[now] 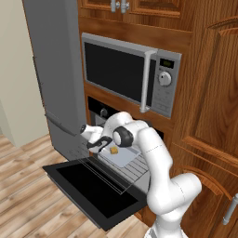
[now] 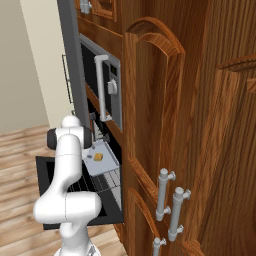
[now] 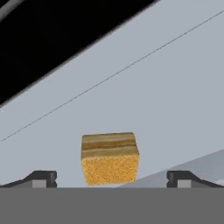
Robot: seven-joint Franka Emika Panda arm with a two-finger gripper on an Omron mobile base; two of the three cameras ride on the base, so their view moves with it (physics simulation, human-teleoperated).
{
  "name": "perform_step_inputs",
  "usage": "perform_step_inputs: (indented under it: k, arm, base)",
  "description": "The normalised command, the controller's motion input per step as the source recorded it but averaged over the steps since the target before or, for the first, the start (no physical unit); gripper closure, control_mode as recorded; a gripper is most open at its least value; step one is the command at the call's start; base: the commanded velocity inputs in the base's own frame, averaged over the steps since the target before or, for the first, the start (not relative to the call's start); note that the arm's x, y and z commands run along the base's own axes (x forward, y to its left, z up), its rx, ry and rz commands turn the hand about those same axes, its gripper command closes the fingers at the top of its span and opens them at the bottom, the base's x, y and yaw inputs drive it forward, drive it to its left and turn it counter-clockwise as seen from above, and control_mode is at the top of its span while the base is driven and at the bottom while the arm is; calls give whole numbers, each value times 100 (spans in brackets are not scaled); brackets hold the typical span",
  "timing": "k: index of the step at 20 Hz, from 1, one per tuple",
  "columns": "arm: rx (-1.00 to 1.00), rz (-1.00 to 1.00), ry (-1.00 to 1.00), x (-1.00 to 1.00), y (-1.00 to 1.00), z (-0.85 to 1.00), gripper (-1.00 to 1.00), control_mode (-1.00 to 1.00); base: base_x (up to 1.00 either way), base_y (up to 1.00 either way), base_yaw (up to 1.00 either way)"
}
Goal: Take the baked cake out of the oven and place it on the plate for cooling. Then close the oven door.
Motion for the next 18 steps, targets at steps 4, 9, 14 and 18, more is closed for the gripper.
perform_step_inputs:
  k: [4,9,14,18]
  arm:
    - [0,0,4,0,-19,-11,-100,-100]
    - [0,0,6,0,-23,-11,-100,-100]
    - [0,0,4,0,-13,-14,-100,-100]
    - [0,2,0,8,0,-13,-100,-100]
  base:
    - [0,0,0]
    - [0,0,0]
    - [0,0,0]
    - [0,0,0]
